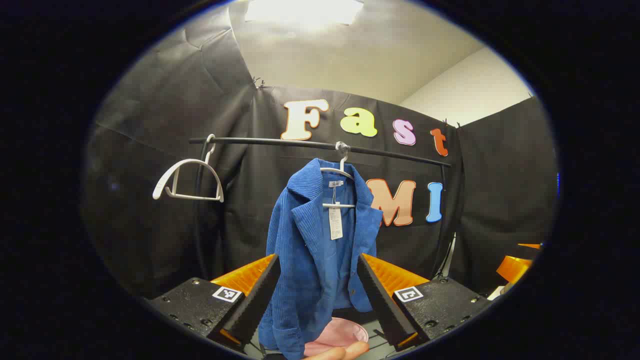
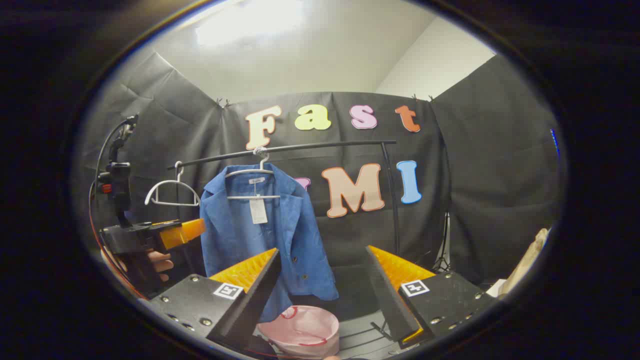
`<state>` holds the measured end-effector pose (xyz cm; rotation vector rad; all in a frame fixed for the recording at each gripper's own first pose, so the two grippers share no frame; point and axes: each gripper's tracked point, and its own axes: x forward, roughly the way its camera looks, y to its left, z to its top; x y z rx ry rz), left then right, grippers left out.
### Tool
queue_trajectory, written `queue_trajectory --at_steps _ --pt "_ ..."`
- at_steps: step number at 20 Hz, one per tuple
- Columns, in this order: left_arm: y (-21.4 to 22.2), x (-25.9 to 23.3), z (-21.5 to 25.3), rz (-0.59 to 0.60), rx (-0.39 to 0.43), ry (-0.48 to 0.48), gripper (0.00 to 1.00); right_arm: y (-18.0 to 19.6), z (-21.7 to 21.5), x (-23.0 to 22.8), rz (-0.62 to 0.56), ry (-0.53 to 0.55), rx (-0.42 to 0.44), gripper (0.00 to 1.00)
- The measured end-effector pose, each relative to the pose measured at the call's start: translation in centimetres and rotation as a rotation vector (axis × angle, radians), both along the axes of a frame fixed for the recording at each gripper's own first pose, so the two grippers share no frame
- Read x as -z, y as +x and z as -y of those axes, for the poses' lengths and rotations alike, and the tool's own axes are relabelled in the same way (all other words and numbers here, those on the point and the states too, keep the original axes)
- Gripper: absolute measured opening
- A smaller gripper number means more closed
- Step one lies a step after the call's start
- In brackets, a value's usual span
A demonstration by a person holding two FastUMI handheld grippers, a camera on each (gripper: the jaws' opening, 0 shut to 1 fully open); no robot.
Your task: Grasp the clothes on the hanger with both hands and then place them into the laundry hamper below.
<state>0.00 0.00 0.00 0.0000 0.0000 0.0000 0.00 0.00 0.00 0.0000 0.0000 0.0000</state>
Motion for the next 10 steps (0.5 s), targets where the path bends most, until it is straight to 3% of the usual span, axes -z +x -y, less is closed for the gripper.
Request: queue_trajectory --at_steps 4,10 --pt "-0.25 0.09 -0.05 0.002 -0.001 0.0 0.95 -0.29 -0.11 0.28 -0.003 -0.005 -0.003 0.99" --pt "-0.45 0.14 0.12 0.006 0.007 -0.001 0.92 -0.23 -0.57 0.8 -0.009 -0.015 -0.009 1.0"
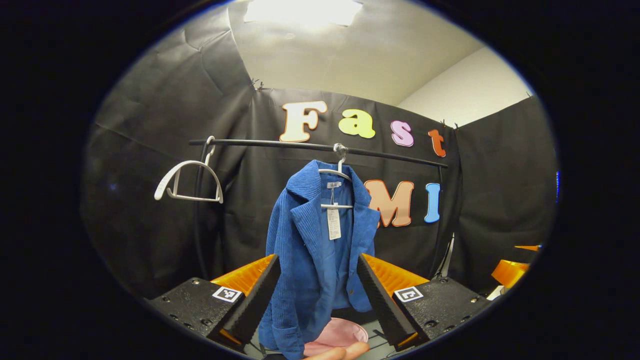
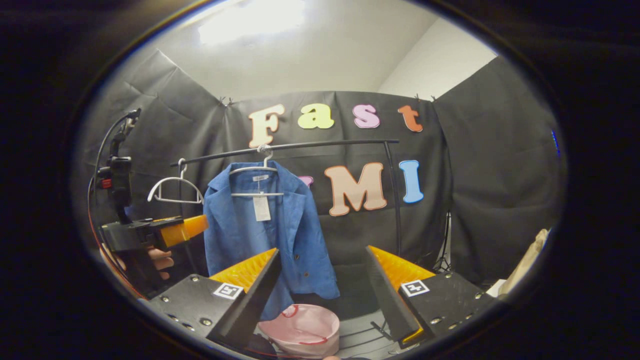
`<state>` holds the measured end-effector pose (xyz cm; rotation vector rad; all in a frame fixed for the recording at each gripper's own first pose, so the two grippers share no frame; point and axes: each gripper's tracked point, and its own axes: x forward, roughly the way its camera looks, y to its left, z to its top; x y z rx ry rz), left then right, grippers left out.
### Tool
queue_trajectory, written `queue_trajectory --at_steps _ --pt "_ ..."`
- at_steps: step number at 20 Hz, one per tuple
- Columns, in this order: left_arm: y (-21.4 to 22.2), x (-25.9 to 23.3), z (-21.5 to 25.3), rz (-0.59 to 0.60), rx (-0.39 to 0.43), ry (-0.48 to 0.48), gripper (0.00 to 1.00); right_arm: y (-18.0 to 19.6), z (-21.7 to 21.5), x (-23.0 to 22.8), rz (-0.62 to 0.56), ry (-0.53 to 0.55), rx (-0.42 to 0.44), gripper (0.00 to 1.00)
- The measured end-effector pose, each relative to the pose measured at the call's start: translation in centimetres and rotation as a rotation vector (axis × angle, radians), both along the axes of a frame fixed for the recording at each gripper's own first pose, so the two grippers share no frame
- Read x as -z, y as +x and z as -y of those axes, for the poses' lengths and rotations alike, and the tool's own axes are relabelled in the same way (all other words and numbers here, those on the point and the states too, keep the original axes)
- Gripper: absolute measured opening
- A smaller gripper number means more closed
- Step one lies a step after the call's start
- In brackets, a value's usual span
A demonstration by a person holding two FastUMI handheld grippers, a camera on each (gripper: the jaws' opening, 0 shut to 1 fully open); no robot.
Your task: Grasp the clothes on the hanger with both hands and then place them into the laundry hamper below.
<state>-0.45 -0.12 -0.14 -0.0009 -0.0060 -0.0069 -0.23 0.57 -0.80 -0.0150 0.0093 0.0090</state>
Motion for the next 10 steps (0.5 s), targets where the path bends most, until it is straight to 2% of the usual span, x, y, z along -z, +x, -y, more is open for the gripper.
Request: queue_trajectory --at_steps 1,2,4,5,6,7,10 --pt "0.0 0.1 -0.1 0.0 -0.008 0.002 0.95 0.2 -0.1 0.1 -0.004 -0.003 0.001 1.0" --pt "0.1 0.1 -0.4 0.005 -0.02 0.006 0.92 0.2 0.0 0.4 -0.011 -0.008 0.003 1.0" --pt "-0.1 0.0 -0.5 0.02 -0.026 0.019 0.95 0.2 -0.1 0.9 -0.023 -0.022 0.007 0.99" --pt "-0.1 0.0 -0.4 0.023 -0.024 0.019 0.92 0.3 -0.1 1.0 -0.027 -0.029 0.009 0.99" --pt "0.0 0.1 -0.3 0.023 -0.02 0.015 0.95 0.5 -0.2 1.3 -0.031 -0.033 0.009 0.99" --pt "0.0 0.2 -0.4 0.02 -0.02 0.011 0.92 0.6 -0.3 1.5 -0.035 -0.031 0.007 0.96" --pt "0.3 0.2 -0.5 0.015 -0.025 0.004 0.92 0.9 -0.5 2.1 -0.047 -0.01 -0.005 0.99"
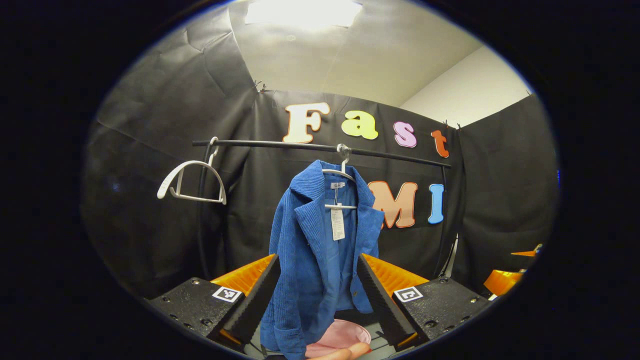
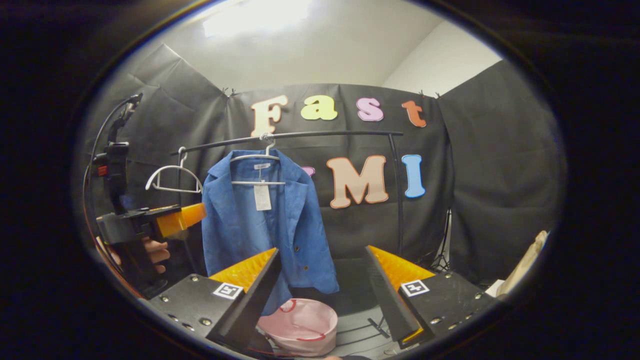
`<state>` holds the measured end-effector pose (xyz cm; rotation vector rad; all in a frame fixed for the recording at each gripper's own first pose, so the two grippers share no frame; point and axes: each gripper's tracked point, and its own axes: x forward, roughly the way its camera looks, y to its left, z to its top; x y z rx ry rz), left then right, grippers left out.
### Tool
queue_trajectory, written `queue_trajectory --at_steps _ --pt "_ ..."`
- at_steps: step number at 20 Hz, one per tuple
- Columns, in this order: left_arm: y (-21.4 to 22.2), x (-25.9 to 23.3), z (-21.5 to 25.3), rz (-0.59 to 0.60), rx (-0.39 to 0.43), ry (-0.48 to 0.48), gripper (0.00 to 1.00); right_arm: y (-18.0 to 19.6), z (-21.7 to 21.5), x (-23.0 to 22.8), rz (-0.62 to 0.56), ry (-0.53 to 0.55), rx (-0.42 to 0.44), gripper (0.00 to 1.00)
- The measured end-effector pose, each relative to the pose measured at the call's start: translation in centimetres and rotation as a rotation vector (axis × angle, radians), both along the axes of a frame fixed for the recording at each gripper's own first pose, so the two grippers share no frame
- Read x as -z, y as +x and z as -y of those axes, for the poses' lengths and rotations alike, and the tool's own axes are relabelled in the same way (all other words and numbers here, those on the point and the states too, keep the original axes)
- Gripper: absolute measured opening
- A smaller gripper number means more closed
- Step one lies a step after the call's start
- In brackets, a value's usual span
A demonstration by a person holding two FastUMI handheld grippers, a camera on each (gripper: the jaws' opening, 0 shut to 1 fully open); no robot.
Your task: Grasp the clothes on the hanger with both hands and then place them into the laundry hamper below.
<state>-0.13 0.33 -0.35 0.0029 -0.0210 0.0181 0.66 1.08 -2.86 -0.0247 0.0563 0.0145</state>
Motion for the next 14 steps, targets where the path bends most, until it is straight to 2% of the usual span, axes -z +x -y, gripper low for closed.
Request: queue_trajectory --at_steps 6,10,11,12,14 --pt "2.6 0.7 0.4 -0.02 -0.005 -0.011 0.91 2.3 0.9 0.9 0.0 0.022 0.018 0.99" --pt "5.5 1.5 0.7 -0.039 -0.01 -0.012 0.91 5.4 1.0 0.7 0.021 0.047 0.008 0.96" --pt "6.2 1.8 0.7 -0.039 -0.018 -0.009 0.95 6.2 0.9 0.7 0.026 0.054 -0.002 0.99" --pt "7.0 1.9 0.6 -0.045 -0.028 -0.004 0.91 7.1 0.9 0.7 0.029 0.061 -0.007 0.96" --pt "8.6 2.1 0.3 -0.056 -0.05 0.0 0.91 9.0 0.8 0.6 0.029 0.072 -0.02 0.99"
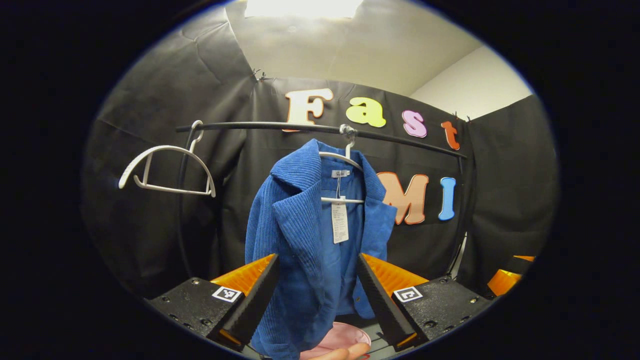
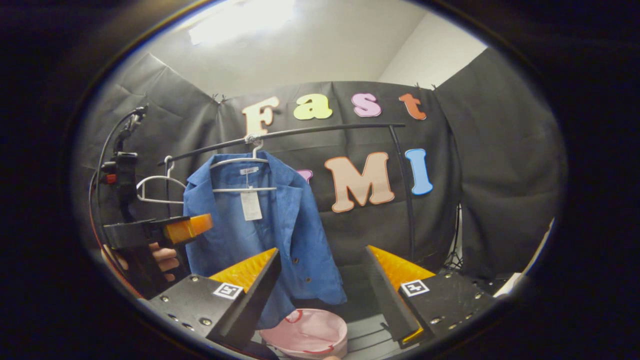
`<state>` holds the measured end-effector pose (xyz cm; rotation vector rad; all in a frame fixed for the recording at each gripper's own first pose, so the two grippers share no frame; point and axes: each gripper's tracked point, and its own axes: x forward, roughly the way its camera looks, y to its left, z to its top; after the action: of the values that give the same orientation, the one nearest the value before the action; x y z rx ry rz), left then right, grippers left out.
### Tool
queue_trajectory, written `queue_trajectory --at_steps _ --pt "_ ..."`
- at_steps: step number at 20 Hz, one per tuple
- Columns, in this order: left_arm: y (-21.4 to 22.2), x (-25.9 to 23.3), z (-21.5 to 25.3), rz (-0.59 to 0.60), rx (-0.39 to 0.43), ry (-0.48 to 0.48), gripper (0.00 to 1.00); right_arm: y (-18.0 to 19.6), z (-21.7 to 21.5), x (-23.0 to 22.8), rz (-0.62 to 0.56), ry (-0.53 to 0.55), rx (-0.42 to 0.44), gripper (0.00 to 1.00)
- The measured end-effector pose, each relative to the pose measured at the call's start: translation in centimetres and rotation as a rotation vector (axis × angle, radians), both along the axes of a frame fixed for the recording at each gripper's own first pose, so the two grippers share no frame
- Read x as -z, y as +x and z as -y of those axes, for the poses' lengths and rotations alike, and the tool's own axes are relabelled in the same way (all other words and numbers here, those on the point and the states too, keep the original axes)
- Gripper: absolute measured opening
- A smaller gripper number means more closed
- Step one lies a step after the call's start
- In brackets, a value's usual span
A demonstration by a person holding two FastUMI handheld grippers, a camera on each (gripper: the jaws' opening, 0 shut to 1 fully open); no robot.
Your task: Grasp the clothes on the hanger with both hands and then place them into the laundry hamper below.
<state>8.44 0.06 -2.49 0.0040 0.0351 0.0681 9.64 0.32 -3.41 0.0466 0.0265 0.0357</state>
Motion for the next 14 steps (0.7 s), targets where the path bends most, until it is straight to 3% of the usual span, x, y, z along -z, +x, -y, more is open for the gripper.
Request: queue_trajectory --at_steps 7,9,10,11,12,14 --pt "4.9 -0.6 0.0 -0.012 -0.059 0.037 0.91 7.4 -2.3 1.4 -0.063 0.01 -0.052 1.0" --pt "5.7 -0.4 -1.0 -0.021 -0.093 0.032 0.92 9.9 -3.1 1.1 -0.063 0.017 -0.064 0.96" --pt "5.9 -0.5 -1.5 -0.019 -0.103 0.025 0.95 11.3 -3.8 0.7 -0.049 0.023 -0.086 1.0" --pt "6.0 -0.5 -1.9 -0.022 -0.116 0.027 0.92 12.4 -4.7 0.7 -0.047 0.036 -0.108 0.96" --pt "6.1 -0.4 -2.1 -0.023 -0.11 0.039 0.91 13.6 -5.2 0.8 -0.051 0.045 -0.13 1.0" --pt "6.1 -0.8 -2.3 -0.01 -0.09 0.039 0.79 16.3 -5.5 1.2 -0.069 0.05 -0.147 1.0"
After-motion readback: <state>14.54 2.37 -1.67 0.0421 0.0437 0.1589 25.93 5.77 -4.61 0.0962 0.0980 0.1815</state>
